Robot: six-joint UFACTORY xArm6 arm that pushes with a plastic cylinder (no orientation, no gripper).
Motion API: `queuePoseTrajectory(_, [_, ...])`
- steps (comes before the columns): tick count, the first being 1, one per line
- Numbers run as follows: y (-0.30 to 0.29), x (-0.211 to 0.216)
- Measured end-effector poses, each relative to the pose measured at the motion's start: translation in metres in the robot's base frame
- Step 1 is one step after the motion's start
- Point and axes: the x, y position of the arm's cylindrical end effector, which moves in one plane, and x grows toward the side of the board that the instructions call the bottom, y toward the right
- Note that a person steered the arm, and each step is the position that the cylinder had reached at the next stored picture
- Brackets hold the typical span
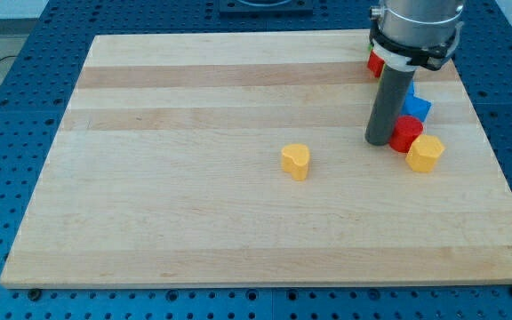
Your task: Push yellow heart into yellow hexagon
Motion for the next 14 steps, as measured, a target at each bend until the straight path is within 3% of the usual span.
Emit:
queuePoseTrajectory(4, [0.019, 0.000])
queuePoseTrajectory(5, [-0.023, 0.013])
queuePoseTrajectory(7, [-0.111, -0.019])
queuePoseTrajectory(8, [-0.162, -0.003])
queuePoseTrajectory(9, [-0.167, 0.043])
queuePoseTrajectory(11, [-0.112, 0.108])
queuePoseTrajectory(12, [-0.162, 0.098])
queuePoseTrajectory(13, [-0.195, 0.052])
queuePoseTrajectory(14, [-0.187, 0.016])
